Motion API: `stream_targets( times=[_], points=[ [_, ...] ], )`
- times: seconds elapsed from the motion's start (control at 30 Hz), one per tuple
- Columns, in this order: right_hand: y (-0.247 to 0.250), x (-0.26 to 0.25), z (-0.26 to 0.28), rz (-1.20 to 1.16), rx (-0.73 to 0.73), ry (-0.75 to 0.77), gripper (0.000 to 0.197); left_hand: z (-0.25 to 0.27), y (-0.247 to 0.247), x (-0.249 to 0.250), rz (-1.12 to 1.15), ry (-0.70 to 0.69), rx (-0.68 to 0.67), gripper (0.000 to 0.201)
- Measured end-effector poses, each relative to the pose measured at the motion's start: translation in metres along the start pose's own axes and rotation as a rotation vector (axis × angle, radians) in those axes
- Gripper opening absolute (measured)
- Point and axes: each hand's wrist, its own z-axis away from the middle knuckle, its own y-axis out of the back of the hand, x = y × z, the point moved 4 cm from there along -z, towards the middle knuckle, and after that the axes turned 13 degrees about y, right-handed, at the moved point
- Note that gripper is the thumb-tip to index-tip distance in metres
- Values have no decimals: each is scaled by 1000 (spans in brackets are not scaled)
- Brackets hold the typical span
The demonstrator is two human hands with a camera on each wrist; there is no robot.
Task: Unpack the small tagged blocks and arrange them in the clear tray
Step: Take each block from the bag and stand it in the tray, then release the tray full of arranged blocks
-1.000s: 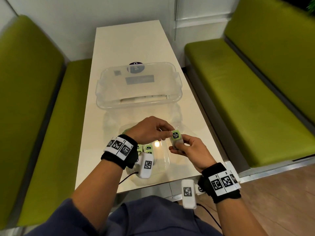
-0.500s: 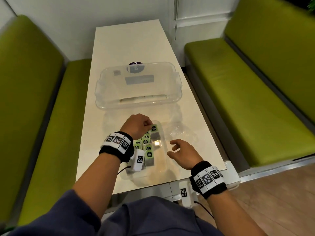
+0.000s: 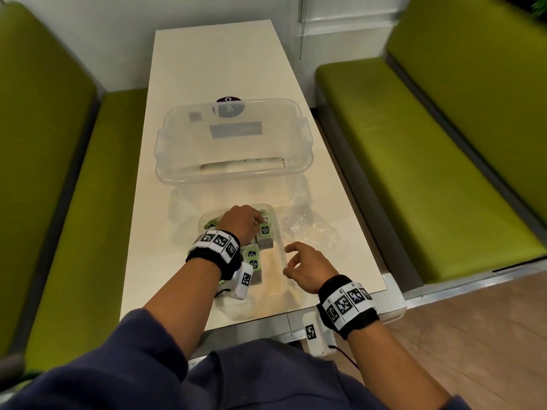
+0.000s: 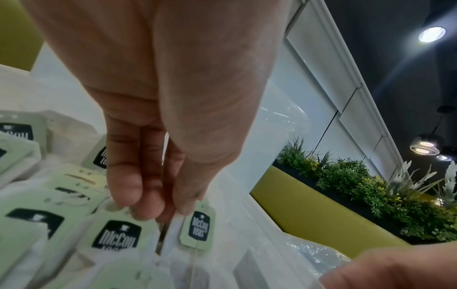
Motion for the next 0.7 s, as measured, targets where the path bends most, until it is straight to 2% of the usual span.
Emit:
stream_targets(
  times=[0.2, 0.3, 0.4, 0.5, 0.57, 0.6, 0.7],
  points=[
    [1, -1, 2, -22, 7, 12, 48, 13, 13, -5, 60, -3, 49, 23],
    [7, -2, 7, -46, 53, 23, 42, 33, 30, -8, 114, -25, 76, 24],
    [25, 1, 9, -67, 244, 53, 28, 66, 50, -18, 198, -75, 90, 20],
    [42, 2, 7, 45, 471, 109, 23, 108, 62, -30, 224, -129, 54, 15],
    [46, 2, -1, 195, 528, 157, 35, 135, 60, -40, 172, -141, -20, 14],
    [45, 5, -7, 270, 510, 160, 47, 146, 55, -47, 117, -138, -60, 15],
    [37, 24, -26, 456, 306, 70, 82, 172, 27, -70, -119, -139, -166, 22]
  ],
)
